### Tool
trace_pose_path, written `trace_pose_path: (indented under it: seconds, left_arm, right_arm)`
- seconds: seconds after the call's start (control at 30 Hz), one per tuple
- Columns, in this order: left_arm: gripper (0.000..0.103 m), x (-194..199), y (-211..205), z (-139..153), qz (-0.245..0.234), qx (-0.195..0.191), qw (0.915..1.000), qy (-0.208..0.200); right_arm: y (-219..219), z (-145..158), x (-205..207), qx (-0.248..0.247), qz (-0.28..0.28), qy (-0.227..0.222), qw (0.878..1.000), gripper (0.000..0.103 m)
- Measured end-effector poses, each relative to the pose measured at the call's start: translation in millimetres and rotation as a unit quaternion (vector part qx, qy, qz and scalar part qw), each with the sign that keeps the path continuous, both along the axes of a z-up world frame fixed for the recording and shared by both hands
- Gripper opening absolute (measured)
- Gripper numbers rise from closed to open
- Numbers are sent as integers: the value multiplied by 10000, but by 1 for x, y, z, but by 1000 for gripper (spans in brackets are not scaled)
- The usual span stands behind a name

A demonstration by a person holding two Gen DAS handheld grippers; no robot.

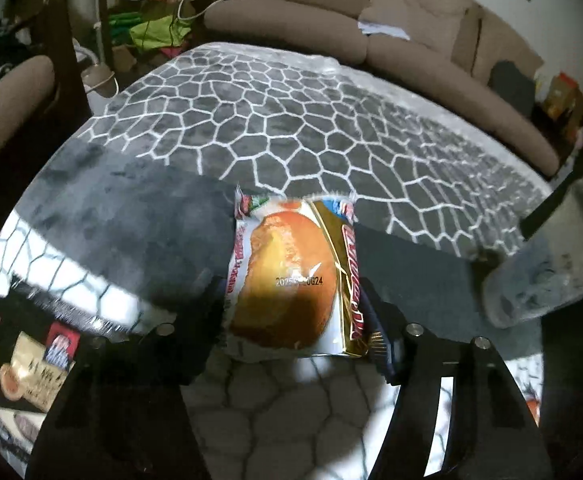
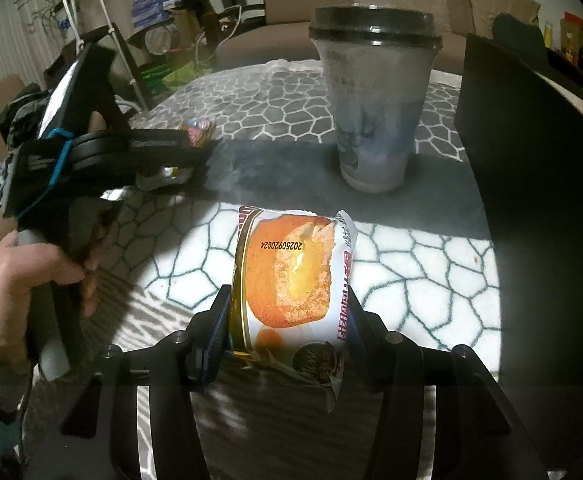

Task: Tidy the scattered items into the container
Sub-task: 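Carry both held snack cakes toward the black box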

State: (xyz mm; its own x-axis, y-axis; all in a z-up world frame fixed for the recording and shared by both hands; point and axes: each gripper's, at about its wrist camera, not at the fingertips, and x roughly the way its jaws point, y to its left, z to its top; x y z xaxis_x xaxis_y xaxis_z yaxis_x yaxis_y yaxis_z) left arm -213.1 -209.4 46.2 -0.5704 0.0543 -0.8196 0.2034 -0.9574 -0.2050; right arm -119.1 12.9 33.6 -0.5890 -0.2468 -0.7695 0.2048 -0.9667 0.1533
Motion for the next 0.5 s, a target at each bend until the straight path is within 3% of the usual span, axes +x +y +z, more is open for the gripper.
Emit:
trace_pose_path:
  seconds: [0.27,0.5]
  left_arm:
    - [60,56,2,19,-13,-82,9999,-94]
    - [60,143,28,12,-88,133,9993,-349]
  right_arm:
    - [5,27,20,61,88,122,9999,53]
    - [20,17,48,-187,43,-323,9993,53]
